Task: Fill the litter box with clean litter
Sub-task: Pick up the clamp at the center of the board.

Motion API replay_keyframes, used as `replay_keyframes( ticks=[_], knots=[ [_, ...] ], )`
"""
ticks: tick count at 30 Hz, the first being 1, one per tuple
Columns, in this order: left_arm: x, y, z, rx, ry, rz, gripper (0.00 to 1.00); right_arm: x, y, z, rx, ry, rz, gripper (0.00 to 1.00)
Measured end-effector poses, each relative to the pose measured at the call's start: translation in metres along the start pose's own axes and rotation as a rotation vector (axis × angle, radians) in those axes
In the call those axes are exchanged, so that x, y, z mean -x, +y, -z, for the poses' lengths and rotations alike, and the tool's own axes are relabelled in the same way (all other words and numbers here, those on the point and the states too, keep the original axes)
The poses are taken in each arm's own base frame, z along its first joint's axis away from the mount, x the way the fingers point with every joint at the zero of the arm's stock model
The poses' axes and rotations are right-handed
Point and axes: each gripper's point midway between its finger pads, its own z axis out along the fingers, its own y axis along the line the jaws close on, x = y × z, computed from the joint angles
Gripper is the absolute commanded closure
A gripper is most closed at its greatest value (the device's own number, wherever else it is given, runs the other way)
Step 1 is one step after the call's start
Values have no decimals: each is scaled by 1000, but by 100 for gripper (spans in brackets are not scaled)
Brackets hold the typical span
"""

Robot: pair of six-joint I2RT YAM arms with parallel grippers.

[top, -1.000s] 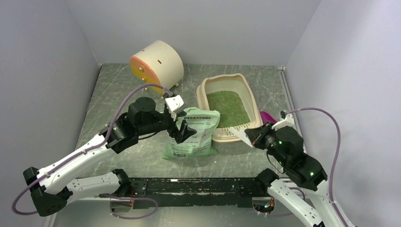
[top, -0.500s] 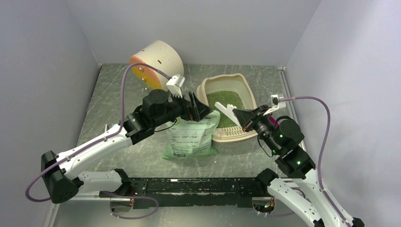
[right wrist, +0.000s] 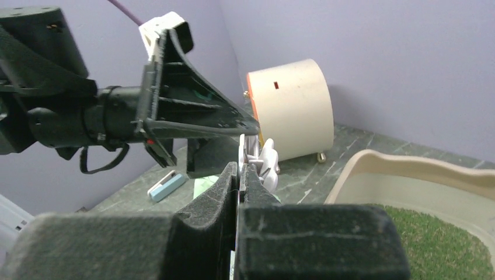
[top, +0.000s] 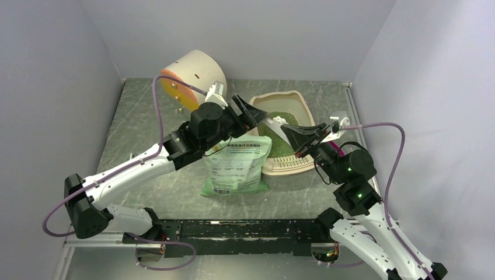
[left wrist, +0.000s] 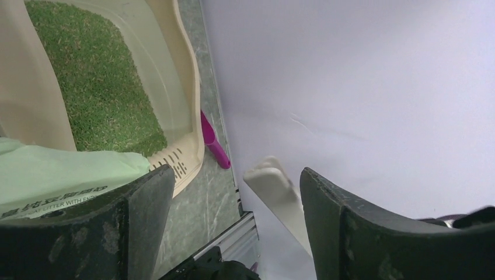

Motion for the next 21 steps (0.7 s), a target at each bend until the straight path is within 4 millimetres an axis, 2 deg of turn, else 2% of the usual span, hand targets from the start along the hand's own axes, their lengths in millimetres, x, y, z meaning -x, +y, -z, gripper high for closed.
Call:
replay_keyframes(
  ticks=[2,3,6,9,10,13,14,15,17,18,21],
  knots=[
    [-4,2,-5,14,-1,17,22,3,4,-1,26,-16,23,100],
    [-7,3,-7,19,-1,27,28,3,5,-1,33,-17,33,100],
    [-12,2,-12,22,-2,46,52,-3,5,-2,50,-2,64,100],
    [-14,0,-15,16,-8,58,81,-11,5,-3,65,21,88,100],
    [-11,-1,-16,15,-22,67,86,-15,5,-4,72,34,96,100],
    [6,-14,-16,-19,-77,81,92,-28,5,-4,88,84,106,100],
    [7,-13,-15,-16,-85,77,92,-29,6,-6,95,86,109,94],
    [8,-13,-15,-14,-87,67,93,-30,7,-6,101,91,111,75],
    [7,-10,-15,-4,-88,42,94,-32,7,-5,97,106,100,51],
    [6,-6,-15,9,-87,19,95,-32,6,-5,89,114,88,42],
    [3,9,-12,54,-86,-62,95,-18,1,-9,26,135,52,24]
  ],
)
